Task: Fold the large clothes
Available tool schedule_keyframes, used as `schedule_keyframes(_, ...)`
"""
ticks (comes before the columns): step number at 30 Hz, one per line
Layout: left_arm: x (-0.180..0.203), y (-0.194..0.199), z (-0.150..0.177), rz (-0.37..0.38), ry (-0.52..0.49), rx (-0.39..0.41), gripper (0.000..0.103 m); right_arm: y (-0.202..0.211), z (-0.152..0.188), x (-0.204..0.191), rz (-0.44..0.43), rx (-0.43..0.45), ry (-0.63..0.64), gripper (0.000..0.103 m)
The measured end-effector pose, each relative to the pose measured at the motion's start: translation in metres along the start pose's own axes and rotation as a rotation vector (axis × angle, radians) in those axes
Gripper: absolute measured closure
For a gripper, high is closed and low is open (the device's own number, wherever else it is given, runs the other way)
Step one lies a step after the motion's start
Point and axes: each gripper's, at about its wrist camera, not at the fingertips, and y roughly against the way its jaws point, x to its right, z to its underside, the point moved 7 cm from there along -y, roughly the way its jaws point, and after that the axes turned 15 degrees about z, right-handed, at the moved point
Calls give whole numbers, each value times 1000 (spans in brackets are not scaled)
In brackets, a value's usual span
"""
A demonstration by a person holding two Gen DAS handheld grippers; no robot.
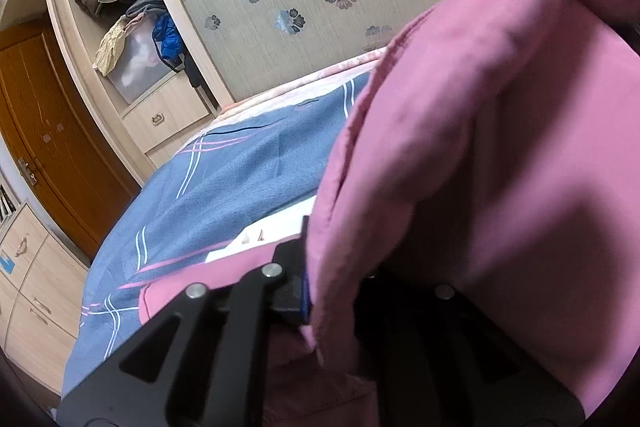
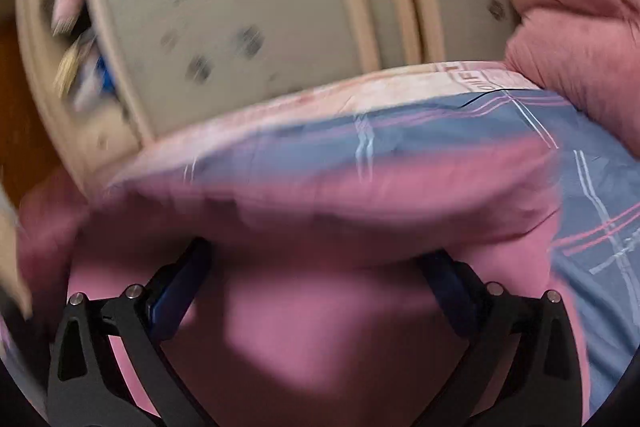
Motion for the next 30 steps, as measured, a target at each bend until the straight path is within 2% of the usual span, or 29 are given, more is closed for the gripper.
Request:
schedule_keyframes(2, 1, 0, 0, -12, -4, 7, 95, -28, -11, 10, 22, -49, -85, 1)
schedule_keyframes(4, 1, 3, -1, -11, 3, 28, 94, -62, 5, 11, 29, -158, -90, 1)
schedule_keyframes(6, 0, 11, -4, 17, 15, 68, 92, -74, 15, 11, 35, -171, -84, 1)
schedule_keyframes(8, -8, 30, -13, 102, 52, 132, 73, -80, 16, 10, 55, -163, -73, 1)
schedule_keyframes(9, -16, 45, -19, 135, 69, 175, 42, -83, 17, 10, 58, -170, -71, 1)
schedule_keyframes(10, -24, 59, -25, 143, 72, 213, 17, -84, 17, 11, 56, -177, -75, 1)
schedule_keyframes(12, -51, 101, -43, 123, 66, 309, 8, -90, 17, 12, 41, -186, -85, 1)
schedule_keyframes(13, -60, 111, -49, 121, 76, 321, 4, -90, 18, 11, 37, -185, -90, 1)
schedule_keyframes(15, -75, 144, -63, 100, 102, 363, 2, -89, 19, 11, 27, -182, -103, 1)
schedule_keyframes(16, -73, 163, -70, 69, 78, 396, 2, -87, 22, 12, 20, -181, -110, 1)
schedule_keyframes(17, -58, 181, -76, 49, 12, 428, 2, -87, 24, 16, 9, -181, -122, 1)
schedule_keyframes(19, -22, 213, -82, -63, -137, 512, 2, -85, 25, 21, -20, -182, -151, 1)
schedule_keyframes(21, -5, 235, -86, -121, -108, 588, 2, -84, 25, 25, -65, -180, -197, 1)
schedule_keyframes(24, -4, 256, -81, -107, 128, 635, 2, -82, 23, 33, -132, -164, -266, 1)
schedule_keyframes(25, 7, 266, -77, -27, 162, 699, 2, -80, 22, 35, -153, -154, -284, 1)
schedule_keyframes(26, 24, 266, -77, 32, 100, 712, 2, -77, 21, 37, -183, -136, -308, 1)
schedule_keyframes(27, 43, 258, -78, 52, 13, 678, 2, -72, 20, 39, -216, -115, -333, 1)
schedule_keyframes(28, 77, 233, -78, 95, -148, 567, 2, -70, 19, 41, -239, -100, -352, 1)
schedule_keyframes(30, 126, 170, -62, 179, -349, 343, 2, -65, 17, 46, -284, -71, -396, 1)
